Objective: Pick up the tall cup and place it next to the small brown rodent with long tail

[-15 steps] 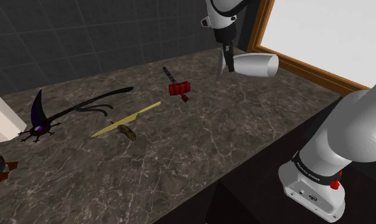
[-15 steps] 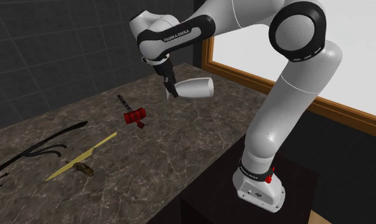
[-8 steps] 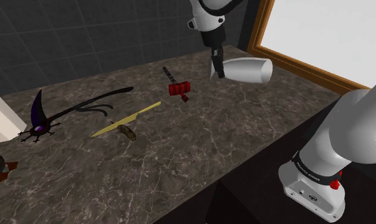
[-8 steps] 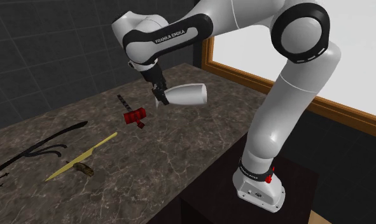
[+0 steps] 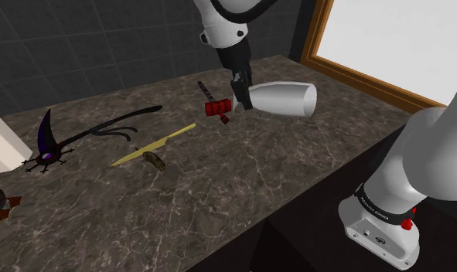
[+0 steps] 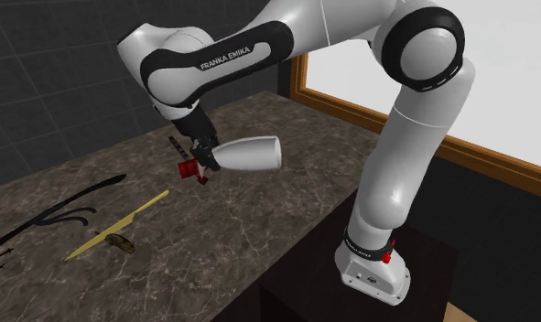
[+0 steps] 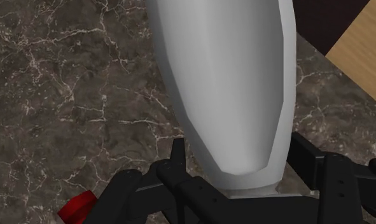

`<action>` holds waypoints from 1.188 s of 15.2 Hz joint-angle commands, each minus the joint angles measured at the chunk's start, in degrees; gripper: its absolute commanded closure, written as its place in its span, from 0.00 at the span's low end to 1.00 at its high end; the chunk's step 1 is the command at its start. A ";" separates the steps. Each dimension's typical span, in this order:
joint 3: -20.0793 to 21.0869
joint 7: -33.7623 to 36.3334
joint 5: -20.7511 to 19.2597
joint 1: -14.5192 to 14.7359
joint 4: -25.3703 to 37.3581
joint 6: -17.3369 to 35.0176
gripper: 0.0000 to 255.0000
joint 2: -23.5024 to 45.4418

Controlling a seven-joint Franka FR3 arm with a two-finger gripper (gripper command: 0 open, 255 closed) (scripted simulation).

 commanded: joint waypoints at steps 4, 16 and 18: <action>3.76 6.86 1.33 3.13 5.78 -2.05 1.00 4.77; 10.67 23.63 0.05 13.08 27.49 -8.57 1.00 22.61; 11.28 26.22 -0.78 15.44 32.66 -10.28 1.00 26.50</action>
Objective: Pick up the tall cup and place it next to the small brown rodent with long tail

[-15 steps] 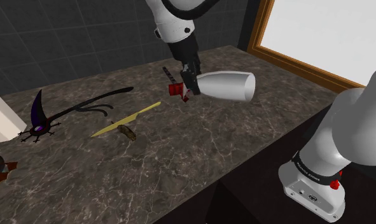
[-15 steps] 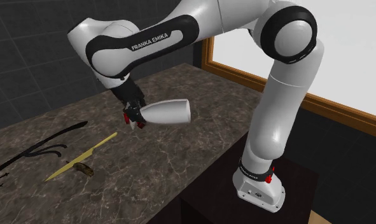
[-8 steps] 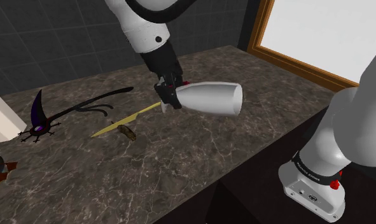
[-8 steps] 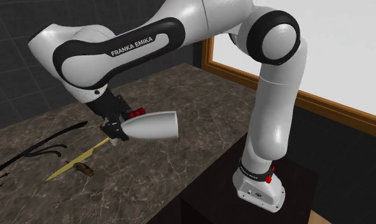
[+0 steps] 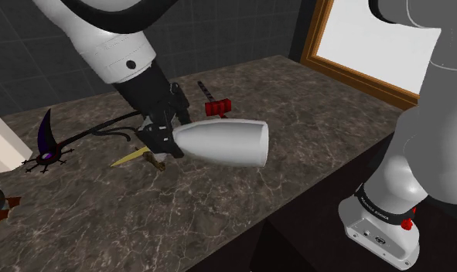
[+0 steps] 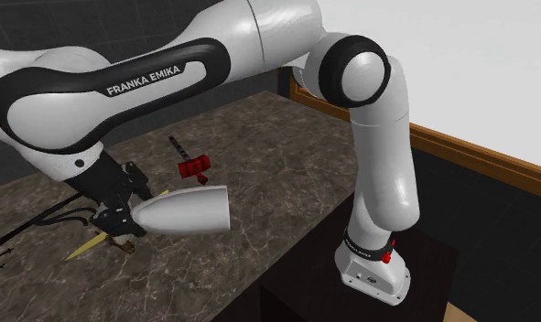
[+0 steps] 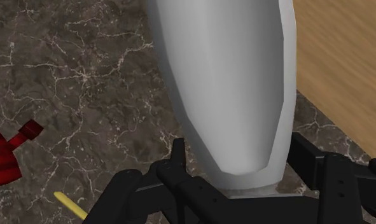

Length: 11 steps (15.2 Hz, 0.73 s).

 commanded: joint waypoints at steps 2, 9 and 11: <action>0.77 3.80 -1.43 3.82 8.53 -2.87 1.00 6.22; -0.04 9.43 -6.40 17.01 40.84 -15.33 1.00 26.11; 0.09 9.63 -5.95 16.02 36.81 -12.74 1.00 24.81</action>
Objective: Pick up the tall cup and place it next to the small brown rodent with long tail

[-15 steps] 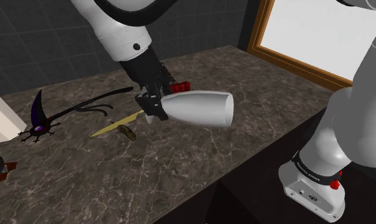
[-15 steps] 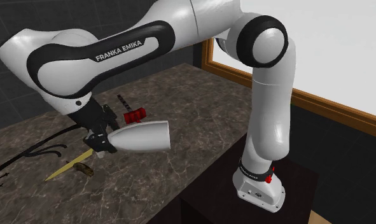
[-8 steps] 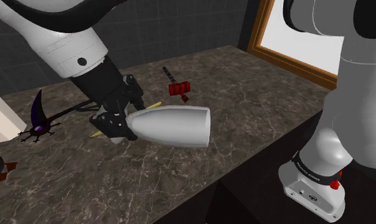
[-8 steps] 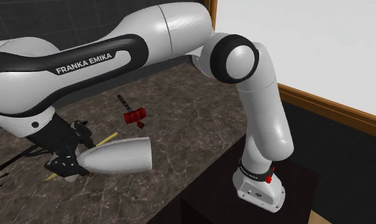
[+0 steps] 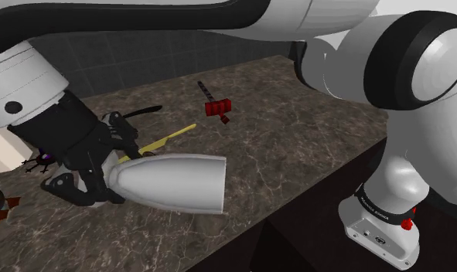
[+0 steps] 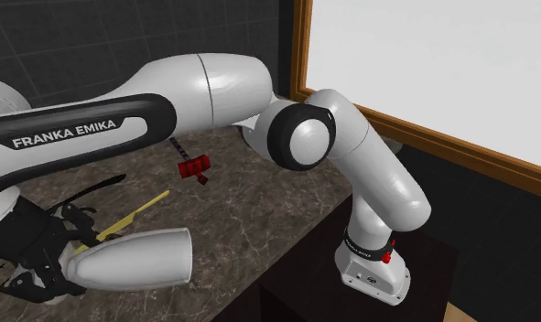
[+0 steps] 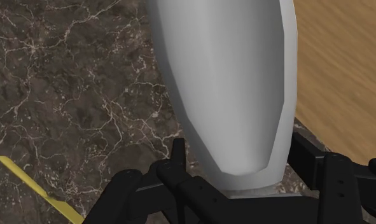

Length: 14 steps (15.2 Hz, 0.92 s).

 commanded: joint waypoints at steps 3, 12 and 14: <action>0.17 0.40 0.28 -0.89 -4.40 3.53 1.00 -0.76; 0.35 0.78 0.63 -2.92 -14.15 11.55 1.00 -2.16; 0.33 0.84 0.61 -3.21 -15.78 13.11 1.00 -2.18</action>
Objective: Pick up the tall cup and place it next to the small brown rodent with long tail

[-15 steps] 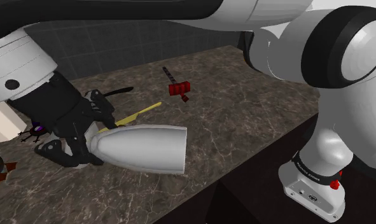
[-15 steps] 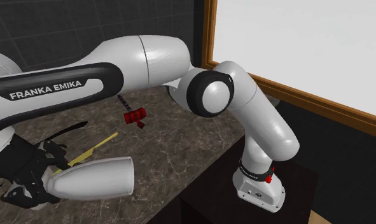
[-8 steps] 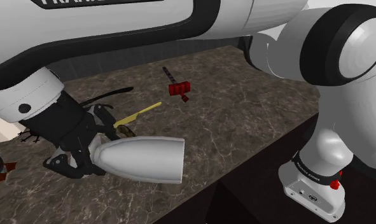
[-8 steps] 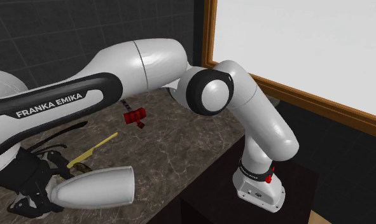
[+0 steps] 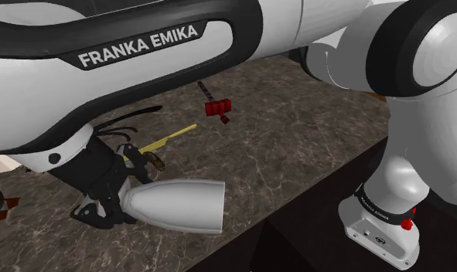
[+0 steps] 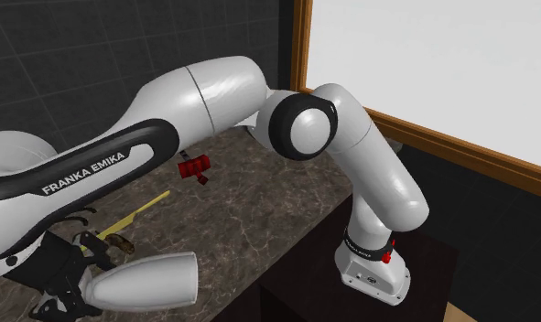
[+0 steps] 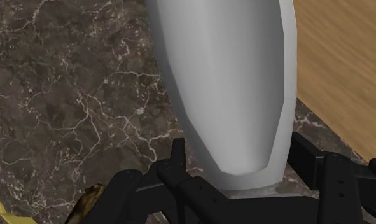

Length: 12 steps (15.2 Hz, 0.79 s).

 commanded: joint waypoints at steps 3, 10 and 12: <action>-0.10 0.10 -0.16 -0.36 -2.49 2.82 1.00 0.37; -0.35 0.34 -0.54 -0.88 -6.61 7.63 1.00 1.24; -0.45 0.42 -0.68 -0.97 -7.57 8.92 1.00 1.61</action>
